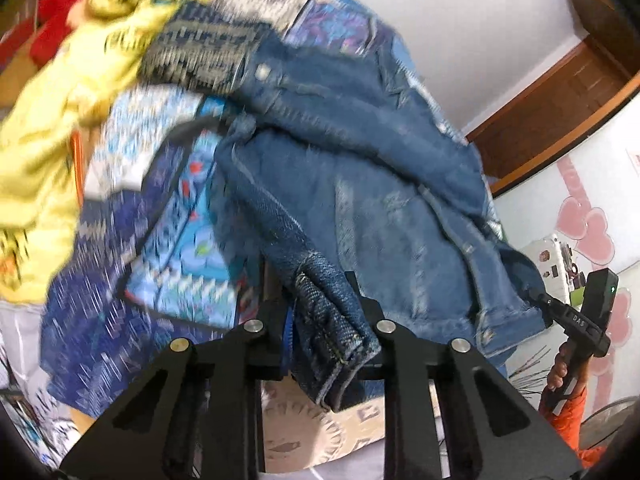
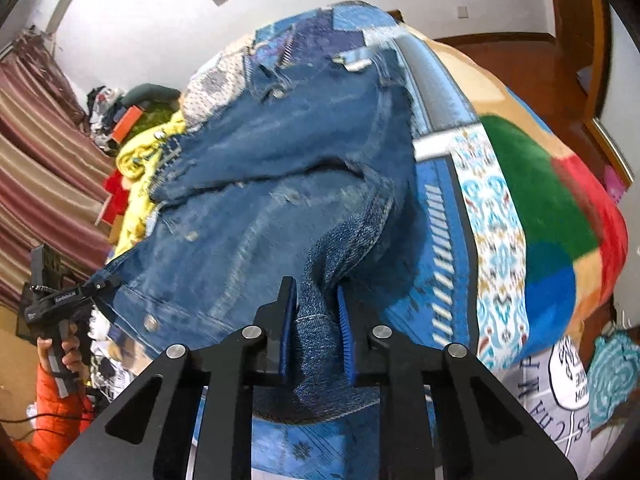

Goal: Fold large clothes
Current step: 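Grasp the jacket hem with both grippers and lift it toward the collar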

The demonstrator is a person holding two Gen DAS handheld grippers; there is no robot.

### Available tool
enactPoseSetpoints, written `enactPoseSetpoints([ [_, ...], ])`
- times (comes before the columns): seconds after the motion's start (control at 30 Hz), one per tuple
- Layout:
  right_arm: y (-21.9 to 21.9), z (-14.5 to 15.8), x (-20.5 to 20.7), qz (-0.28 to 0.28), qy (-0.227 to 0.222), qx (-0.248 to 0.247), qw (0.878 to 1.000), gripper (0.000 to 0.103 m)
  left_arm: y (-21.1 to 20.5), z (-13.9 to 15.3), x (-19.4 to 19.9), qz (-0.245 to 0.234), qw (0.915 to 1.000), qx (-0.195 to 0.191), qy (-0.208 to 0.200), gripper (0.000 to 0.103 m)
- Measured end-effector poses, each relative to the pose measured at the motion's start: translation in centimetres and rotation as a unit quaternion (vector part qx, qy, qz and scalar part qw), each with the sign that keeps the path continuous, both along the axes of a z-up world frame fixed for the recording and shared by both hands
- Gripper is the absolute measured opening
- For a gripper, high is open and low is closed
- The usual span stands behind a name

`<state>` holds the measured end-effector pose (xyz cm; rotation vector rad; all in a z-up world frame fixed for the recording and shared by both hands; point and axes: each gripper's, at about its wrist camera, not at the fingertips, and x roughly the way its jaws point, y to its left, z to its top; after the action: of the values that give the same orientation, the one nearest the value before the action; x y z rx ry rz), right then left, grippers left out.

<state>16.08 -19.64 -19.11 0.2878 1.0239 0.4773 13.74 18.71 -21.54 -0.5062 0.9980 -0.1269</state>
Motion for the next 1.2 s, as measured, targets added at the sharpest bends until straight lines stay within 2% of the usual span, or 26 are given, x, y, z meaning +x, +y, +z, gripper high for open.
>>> enactPoseSetpoints([
  [0.13, 0.3, 1.9, 1.3, 0.009, -0.027, 0.016, 0.999, 0.016, -0.3, 3.0, 1.6, -0.001, 0.9992, 0.015, -0.038, 0.017],
  [0.23, 1.1, 3.3, 2.5, 0.015, -0.054, 0.011, 0.998, 0.016, -0.3, 5.3, 3.0, 0.002, 0.9974, 0.021, -0.069, 0.016],
  [0.43, 1.6, 6.7, 6.5, 0.001, -0.107, 0.015, 0.994, 0.015, 0.5, 8.9, 7.0, 0.021, 0.9930, 0.016, -0.115, 0.016],
  [0.53, 1.7, 8.4, 9.0, -0.013, -0.130, 0.011, 0.991, 0.015, 1.2, 9.7, 9.2, 0.035, 0.9923, 0.008, -0.119, 0.016],
  [0.67, 1.6, 9.2, 12.8, -0.031, -0.138, 0.016, 0.990, 0.015, 2.6, 10.0, 13.0, 0.059, 0.9914, -0.006, -0.117, 0.016],
  [0.77, 1.9, 9.0, 16.3, -0.046, -0.133, 0.015, 0.990, 0.015, 3.4, 9.8, 16.7, 0.072, 0.9911, -0.010, -0.111, 0.016],
  [0.9, 2.7, 7.7, 20.5, -0.061, -0.118, 0.002, 0.991, 0.015, 4.1, 8.6, 21.1, 0.080, 0.9917, 0.007, -0.100, 0.016],
  [1.0, 3.5, 6.1, 23.2, -0.064, -0.099, -0.011, 0.993, 0.015, 4.6, 6.2, 24.6, 0.084, 0.9931, 0.030, -0.076, 0.016],
  [1.2, 4.7, 1.7, 27.4, -0.055, -0.057, -0.048, 0.996, 0.015, 5.4, -0.7, 29.6, 0.085, 0.9948, 0.055, -0.010, 0.016],
])
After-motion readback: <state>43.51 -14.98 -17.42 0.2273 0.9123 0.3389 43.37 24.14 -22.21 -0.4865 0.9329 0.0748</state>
